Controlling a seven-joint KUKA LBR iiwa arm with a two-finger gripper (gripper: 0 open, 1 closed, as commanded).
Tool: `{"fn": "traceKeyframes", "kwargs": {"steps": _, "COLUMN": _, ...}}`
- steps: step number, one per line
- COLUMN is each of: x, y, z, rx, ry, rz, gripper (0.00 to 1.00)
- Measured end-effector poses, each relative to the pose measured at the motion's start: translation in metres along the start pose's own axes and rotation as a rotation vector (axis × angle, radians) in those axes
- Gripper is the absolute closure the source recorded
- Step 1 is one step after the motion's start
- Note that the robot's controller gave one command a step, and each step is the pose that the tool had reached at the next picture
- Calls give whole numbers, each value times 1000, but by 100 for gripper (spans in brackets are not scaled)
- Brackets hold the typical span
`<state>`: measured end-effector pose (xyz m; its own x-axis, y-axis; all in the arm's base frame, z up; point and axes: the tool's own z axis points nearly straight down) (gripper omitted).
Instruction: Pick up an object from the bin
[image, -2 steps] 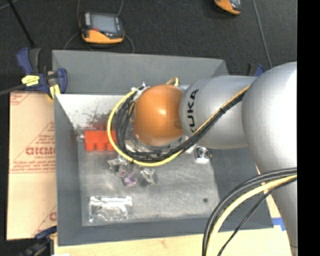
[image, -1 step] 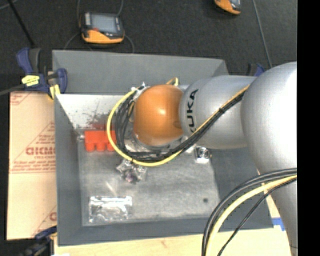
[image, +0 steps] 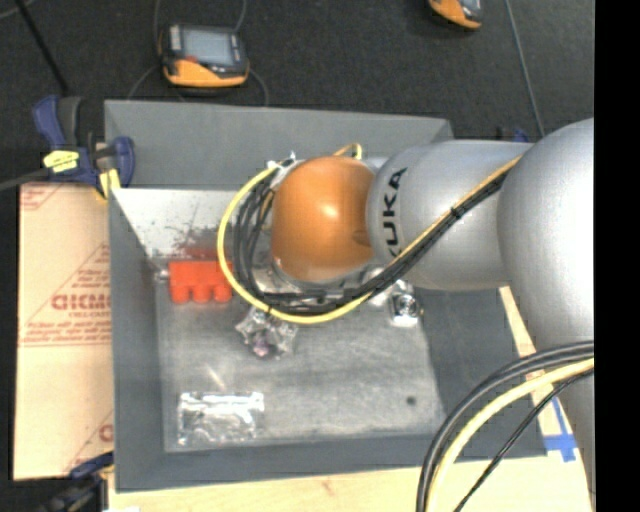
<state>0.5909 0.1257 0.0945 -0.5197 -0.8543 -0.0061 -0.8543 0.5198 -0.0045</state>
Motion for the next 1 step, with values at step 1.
{"fn": "traceKeyframes", "kwargs": {"steps": 1, "x": -2, "y": -3, "z": -94, "rx": 4, "ry": -2, "rz": 5, "gripper": 100}}
